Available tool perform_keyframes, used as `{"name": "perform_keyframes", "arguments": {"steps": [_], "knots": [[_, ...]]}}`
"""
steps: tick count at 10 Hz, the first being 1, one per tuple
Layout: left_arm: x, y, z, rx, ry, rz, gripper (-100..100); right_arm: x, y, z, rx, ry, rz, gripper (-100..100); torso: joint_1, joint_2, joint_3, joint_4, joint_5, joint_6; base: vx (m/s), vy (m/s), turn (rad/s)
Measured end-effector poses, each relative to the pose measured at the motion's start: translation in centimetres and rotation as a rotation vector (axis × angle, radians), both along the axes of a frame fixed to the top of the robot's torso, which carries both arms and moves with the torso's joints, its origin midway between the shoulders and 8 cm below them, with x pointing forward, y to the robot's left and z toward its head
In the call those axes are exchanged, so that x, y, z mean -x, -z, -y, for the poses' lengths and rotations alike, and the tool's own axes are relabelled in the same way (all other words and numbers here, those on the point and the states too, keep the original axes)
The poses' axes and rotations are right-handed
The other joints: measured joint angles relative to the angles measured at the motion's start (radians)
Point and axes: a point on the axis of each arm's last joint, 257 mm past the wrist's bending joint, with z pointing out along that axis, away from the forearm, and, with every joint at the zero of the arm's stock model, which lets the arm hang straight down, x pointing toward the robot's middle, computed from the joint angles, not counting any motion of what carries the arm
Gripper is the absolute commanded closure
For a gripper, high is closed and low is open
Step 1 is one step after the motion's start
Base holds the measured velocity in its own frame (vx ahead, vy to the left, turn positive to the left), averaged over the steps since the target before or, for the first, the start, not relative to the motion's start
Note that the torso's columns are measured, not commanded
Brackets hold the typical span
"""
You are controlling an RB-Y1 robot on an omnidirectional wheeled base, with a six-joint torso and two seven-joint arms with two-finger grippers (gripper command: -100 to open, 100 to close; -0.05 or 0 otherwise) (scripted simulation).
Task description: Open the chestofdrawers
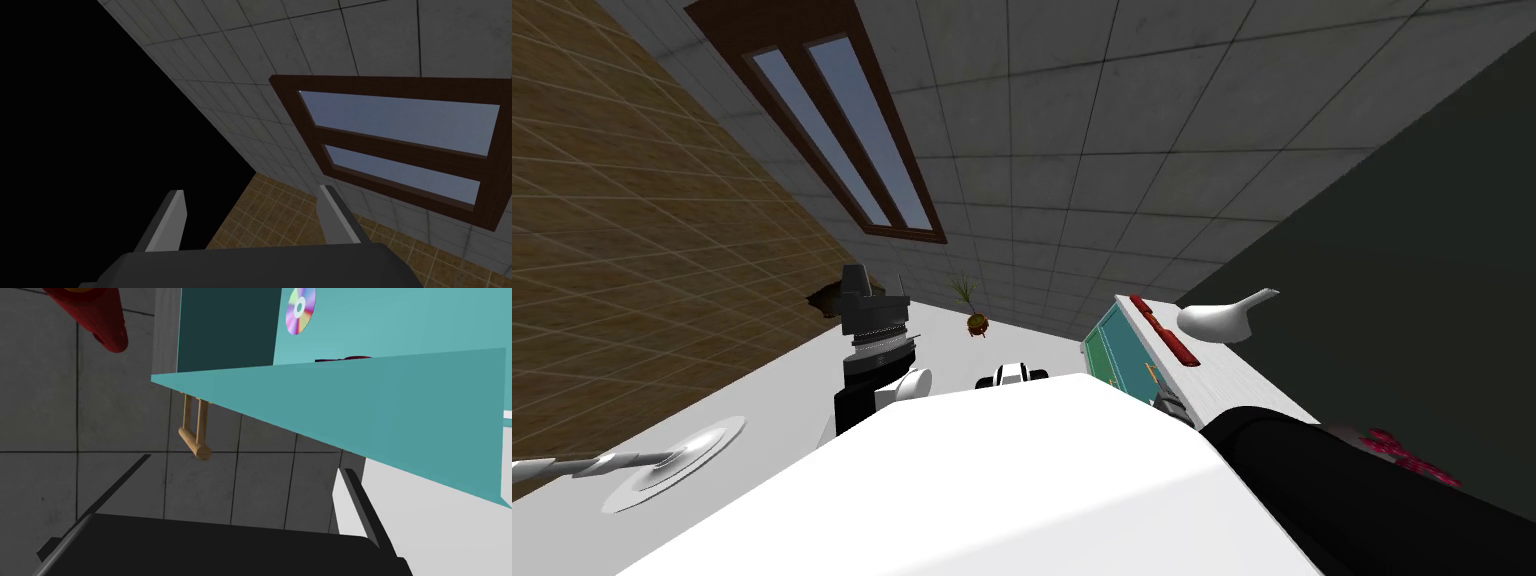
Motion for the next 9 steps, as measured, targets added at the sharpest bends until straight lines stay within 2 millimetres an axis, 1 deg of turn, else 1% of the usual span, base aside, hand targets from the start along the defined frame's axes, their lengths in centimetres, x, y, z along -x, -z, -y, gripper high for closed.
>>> {"name": "perform_keyframes", "arguments": {"steps": [1,2,3,4,5,6,9], "knots": [[0.0,0.0,0.0,0.0,0.0,0.0,0,0.2,-0.56,0.38,0.035,-0.017,-0.016,-100,0.002,0.003,0.002,0.001,0.0,0.0,0.057,-0.018,0.015],[0.0,0.0,0.0,0.0,0.0,0.0,0,0.19,-0.66,0.44,0.041,-0.019,-0.017,-100,0.003,0.006,0.004,0.002,0.001,0.0,0.04,-0.059,0.071],[-0.01,0.0,0.0,0.0,0.0,0.0,0,0.1,-0.22,0.56,0.039,-0.013,-0.017,-100,0.0,0.005,0.004,0.002,0.0,0.0,0.023,-0.039,0.028],[-0.01,0.0,0.0,0.0,0.0,0.0,0,0.08,-0.18,0.58,0.039,-0.012,-0.017,100,0.001,0.003,0.002,0.001,0.0,0.0,0.004,-0.007,-0.003],[-0.01,0.0,0.0,0.0,0.0,0.0,0,0.08,-0.19,0.58,0.039,-0.012,-0.017,100,0.003,0.002,0.001,0.001,0.001,0.0,0.05,0.063,0.002],[0.0,-0.01,0.01,0.0,0.0,0.0,0,-0.35,-0.96,0.9,0.054,-0.015,-0.003,100,0.001,-0.002,0.002,-0.003,-0.008,0.002,0.078,0.138,-0.012],[0.0,-0.01,0.01,0.0,0.0,0.0,0,-0.09,-1.05,0.3,0.049,-0.02,-0.007,100,0.0,0.0,0.001,-0.002,-0.004,0.002,0.1,0.186,-0.021]]}}
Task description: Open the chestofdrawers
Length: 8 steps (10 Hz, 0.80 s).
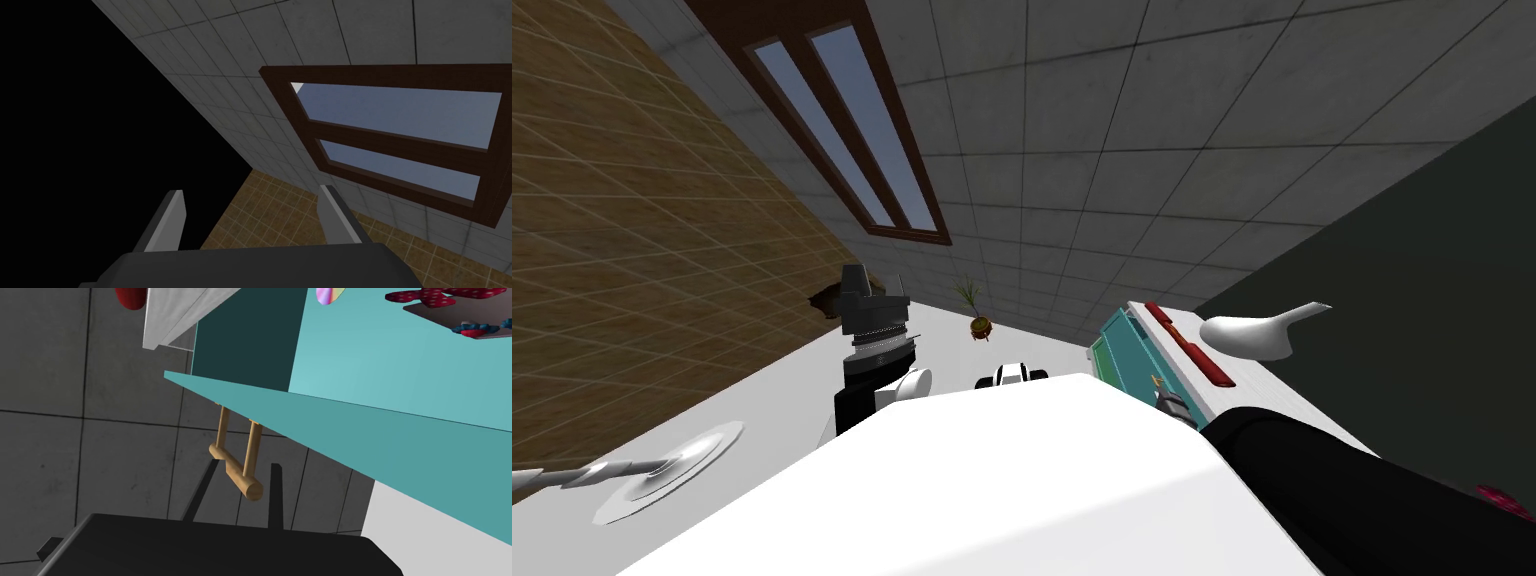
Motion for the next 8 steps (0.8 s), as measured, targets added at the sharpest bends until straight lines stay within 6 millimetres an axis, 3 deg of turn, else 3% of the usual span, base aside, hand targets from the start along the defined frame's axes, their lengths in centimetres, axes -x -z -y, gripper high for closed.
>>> {"name": "perform_keyframes", "arguments": {"steps": [6,7,8], "knots": [[0.0,0.0,0.0,0.0,0.0,0.0,0,0.25,-0.06,-0.85,-0.002,-0.004,0.0,100,-0.001,0.0,0.0,0.001,0.001,-0.002,0.066,0.145,-0.005],[0.0,0.0,0.0,0.0,0.0,0.0,0,0.27,-0.08,-1.13,-0.003,-0.006,-0.001,-100,-0.001,0.001,0.0,0.001,0.002,0.0,0.067,0.092,-0.083],[0.0,0.0,0.0,0.0,0.0,0.0,0,0.46,-0.68,-1.08,-0.001,-0.011,-0.001,-100,-0.005,0.002,0.0,0.001,0.002,-0.001,0.047,0.009,-0.069]]}}
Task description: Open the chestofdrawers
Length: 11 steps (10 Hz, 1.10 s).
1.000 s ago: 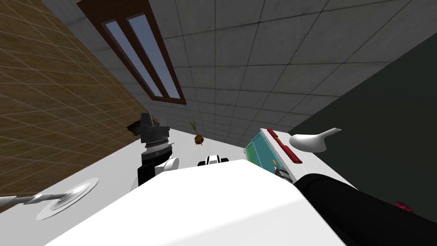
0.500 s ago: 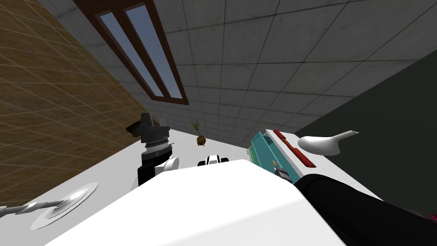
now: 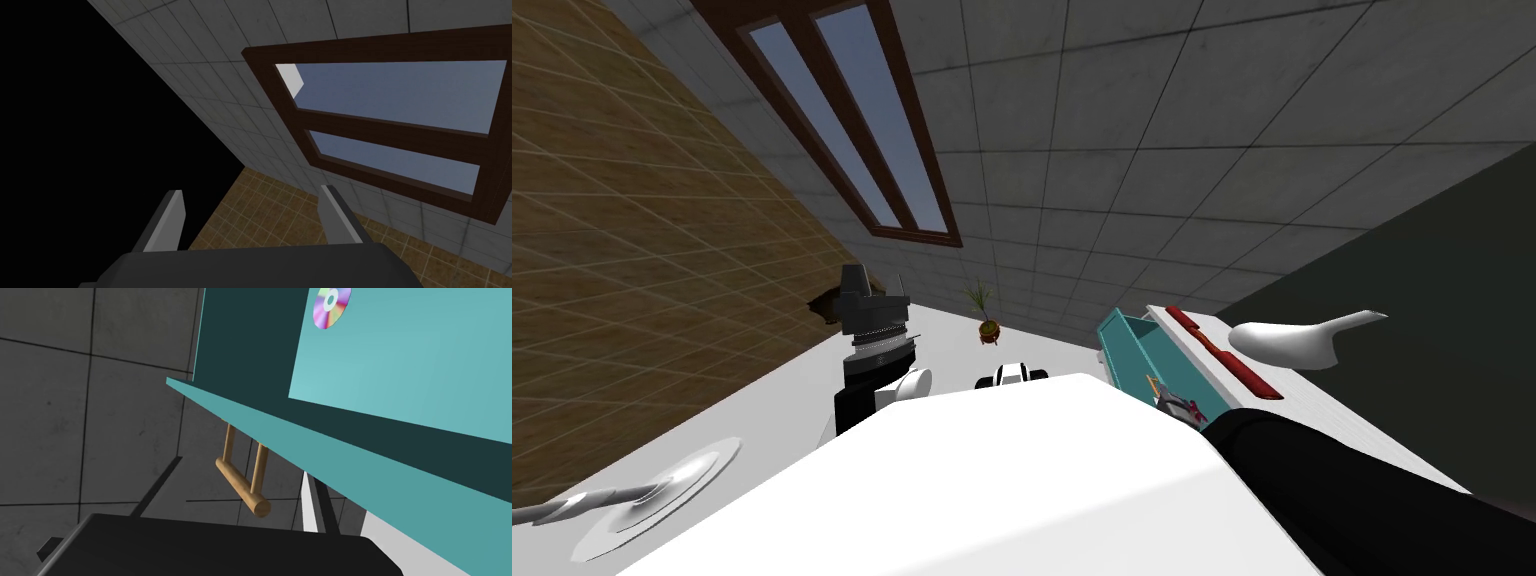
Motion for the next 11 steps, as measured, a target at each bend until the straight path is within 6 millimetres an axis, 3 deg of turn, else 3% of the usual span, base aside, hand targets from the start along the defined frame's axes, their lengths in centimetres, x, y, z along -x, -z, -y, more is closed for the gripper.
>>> {"name": "perform_keyframes", "arguments": {"steps": [8,9,11], "knots": [[0.0,0.0,0.0,0.0,0.0,0.0,0,0.7,-4.8,0.1,0.004,-0.049,0.0,-100,0.006,-0.001,-0.001,0.0,0.002,-0.002,0.038,-0.005,-0.051],[0.0,0.0,0.0,0.0,0.0,0.0,0,0.8,-4.9,0.1,0.003,-0.049,0.001,0,0.005,0.0,0.0,0.001,0.002,-0.002,0.0,0.0,0.0],[0.0,0.0,0.0,0.0,0.0,0.0,0,0.8,-4.8,0.0,0.002,-0.049,0.0,0,0.005,-0.001,0.0,0.001,0.002,-0.002,0.0,0.0,0.0]]}}
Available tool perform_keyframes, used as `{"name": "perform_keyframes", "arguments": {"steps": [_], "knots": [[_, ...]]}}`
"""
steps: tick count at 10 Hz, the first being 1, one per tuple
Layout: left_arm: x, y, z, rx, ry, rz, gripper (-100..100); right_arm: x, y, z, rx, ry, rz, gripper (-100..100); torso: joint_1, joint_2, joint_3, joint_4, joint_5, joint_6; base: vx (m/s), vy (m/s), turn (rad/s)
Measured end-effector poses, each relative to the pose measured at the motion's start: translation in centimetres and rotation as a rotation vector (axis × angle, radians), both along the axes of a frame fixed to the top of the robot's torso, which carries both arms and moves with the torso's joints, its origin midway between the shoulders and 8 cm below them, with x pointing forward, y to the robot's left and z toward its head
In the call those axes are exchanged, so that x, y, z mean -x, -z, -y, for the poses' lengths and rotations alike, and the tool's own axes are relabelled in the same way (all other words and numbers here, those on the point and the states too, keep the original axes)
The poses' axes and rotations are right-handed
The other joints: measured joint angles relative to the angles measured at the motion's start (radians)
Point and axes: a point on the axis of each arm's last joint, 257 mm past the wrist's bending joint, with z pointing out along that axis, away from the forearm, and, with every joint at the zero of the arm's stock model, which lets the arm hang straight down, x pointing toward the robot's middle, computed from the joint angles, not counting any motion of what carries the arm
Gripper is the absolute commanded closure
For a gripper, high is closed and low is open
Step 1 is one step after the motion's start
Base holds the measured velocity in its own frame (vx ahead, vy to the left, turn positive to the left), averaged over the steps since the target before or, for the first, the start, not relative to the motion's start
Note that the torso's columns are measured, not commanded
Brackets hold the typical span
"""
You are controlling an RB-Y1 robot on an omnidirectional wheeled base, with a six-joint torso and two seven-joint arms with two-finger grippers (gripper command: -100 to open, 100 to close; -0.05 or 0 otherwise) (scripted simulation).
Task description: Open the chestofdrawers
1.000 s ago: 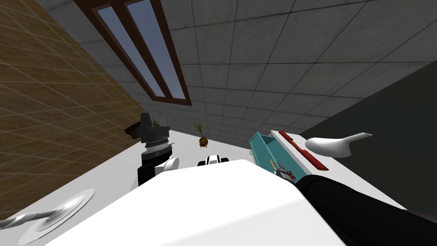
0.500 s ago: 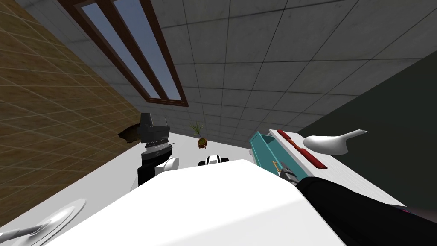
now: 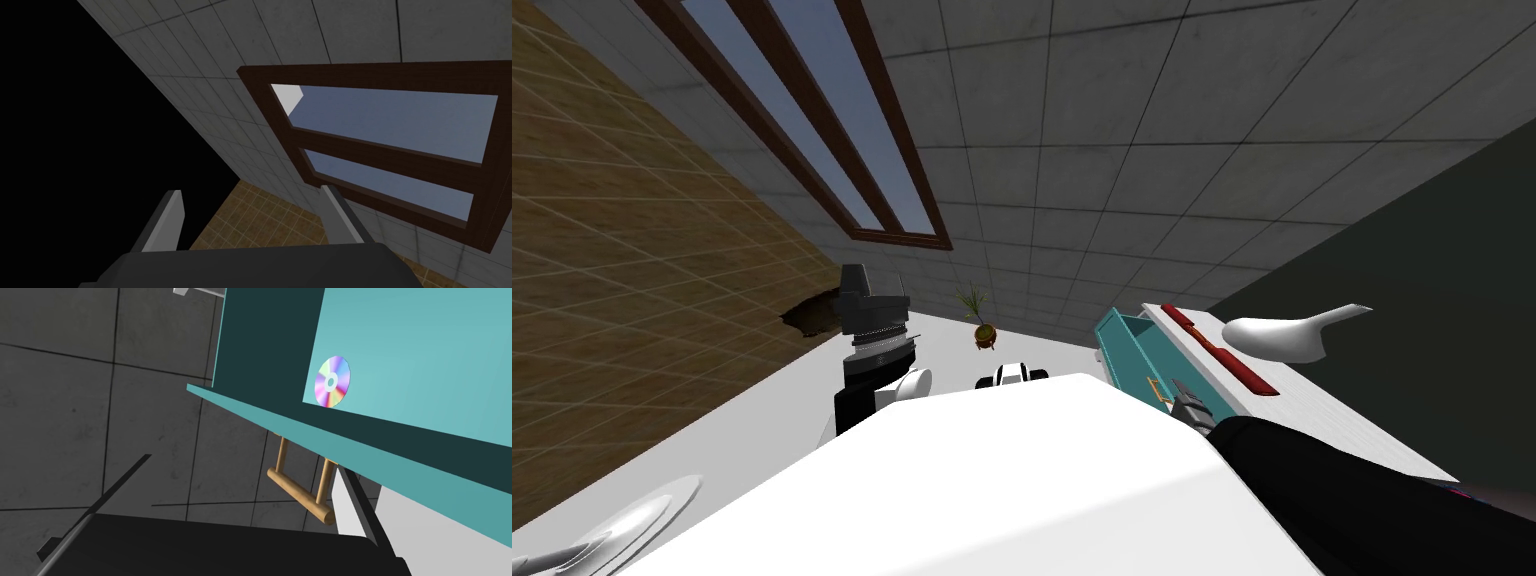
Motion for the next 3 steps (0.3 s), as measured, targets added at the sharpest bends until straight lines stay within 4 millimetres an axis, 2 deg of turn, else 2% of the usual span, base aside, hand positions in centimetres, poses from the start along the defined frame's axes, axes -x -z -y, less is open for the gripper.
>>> {"name": "perform_keyframes", "arguments": {"steps": [3], "knots": [[0.0,0.0,0.0,0.0,0.0,0.0,0,-0.01,0.01,-0.01,0.0,0.0,0.0,0,0.001,-0.001,-0.001,0.0,0.0,0.0,0.0,0.0,0.0]]}}
